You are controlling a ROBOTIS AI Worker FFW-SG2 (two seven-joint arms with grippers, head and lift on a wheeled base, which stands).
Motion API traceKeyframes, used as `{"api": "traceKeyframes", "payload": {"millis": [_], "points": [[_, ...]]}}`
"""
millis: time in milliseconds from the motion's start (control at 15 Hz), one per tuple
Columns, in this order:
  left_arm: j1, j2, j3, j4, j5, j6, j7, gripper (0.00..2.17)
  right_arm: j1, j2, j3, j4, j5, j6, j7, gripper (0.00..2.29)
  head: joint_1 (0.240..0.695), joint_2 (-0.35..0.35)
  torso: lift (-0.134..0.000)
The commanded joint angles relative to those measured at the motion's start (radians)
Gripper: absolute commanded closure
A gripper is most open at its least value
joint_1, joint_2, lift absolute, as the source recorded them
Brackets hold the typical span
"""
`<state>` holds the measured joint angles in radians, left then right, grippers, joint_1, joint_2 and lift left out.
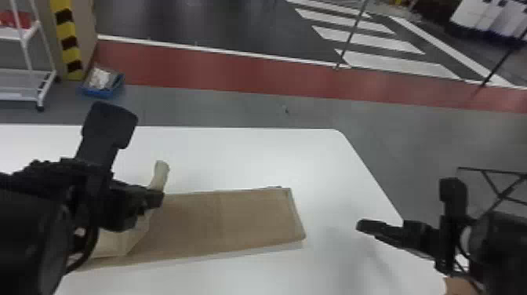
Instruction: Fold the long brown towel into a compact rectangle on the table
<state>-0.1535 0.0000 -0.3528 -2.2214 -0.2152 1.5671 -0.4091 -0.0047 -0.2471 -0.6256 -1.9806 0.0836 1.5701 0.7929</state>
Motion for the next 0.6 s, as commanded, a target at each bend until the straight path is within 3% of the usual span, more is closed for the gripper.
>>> {"api": "traceKeyframes", "payload": {"millis": [0, 200, 267, 333, 400, 533], "points": [[-0.011, -0.003, -0.020, 0.022, -0.003, 0.004, 0.015, 1.91, 0.003, -0.006, -0.009, 0.000, -0.008, 0.002, 0.000, 0.39, 0.695, -0.350, -0.125], [-0.011, -0.003, -0.037, 0.035, -0.001, 0.004, 0.033, 1.91, -0.003, -0.012, -0.009, 0.000, -0.011, 0.002, 0.000, 0.39, 0.695, -0.350, -0.125], [-0.008, -0.003, -0.048, 0.034, -0.001, 0.004, 0.036, 1.64, -0.006, -0.014, -0.011, 0.000, -0.016, 0.002, 0.000, 0.39, 0.695, -0.350, -0.125], [0.000, -0.003, -0.058, 0.034, 0.000, 0.004, 0.033, 0.71, -0.009, -0.018, -0.009, 0.000, -0.016, 0.002, 0.000, 0.39, 0.695, -0.350, -0.125], [0.002, -0.003, -0.069, 0.032, 0.000, 0.004, 0.026, 0.05, -0.012, -0.021, -0.009, 0.000, -0.016, 0.002, 0.000, 0.39, 0.695, -0.350, -0.125], [0.019, -0.003, -0.092, 0.022, 0.002, 0.004, 0.026, 0.00, -0.018, -0.021, -0.009, 0.000, -0.027, 0.002, 0.000, 0.39, 0.695, -0.350, -0.125]]}}
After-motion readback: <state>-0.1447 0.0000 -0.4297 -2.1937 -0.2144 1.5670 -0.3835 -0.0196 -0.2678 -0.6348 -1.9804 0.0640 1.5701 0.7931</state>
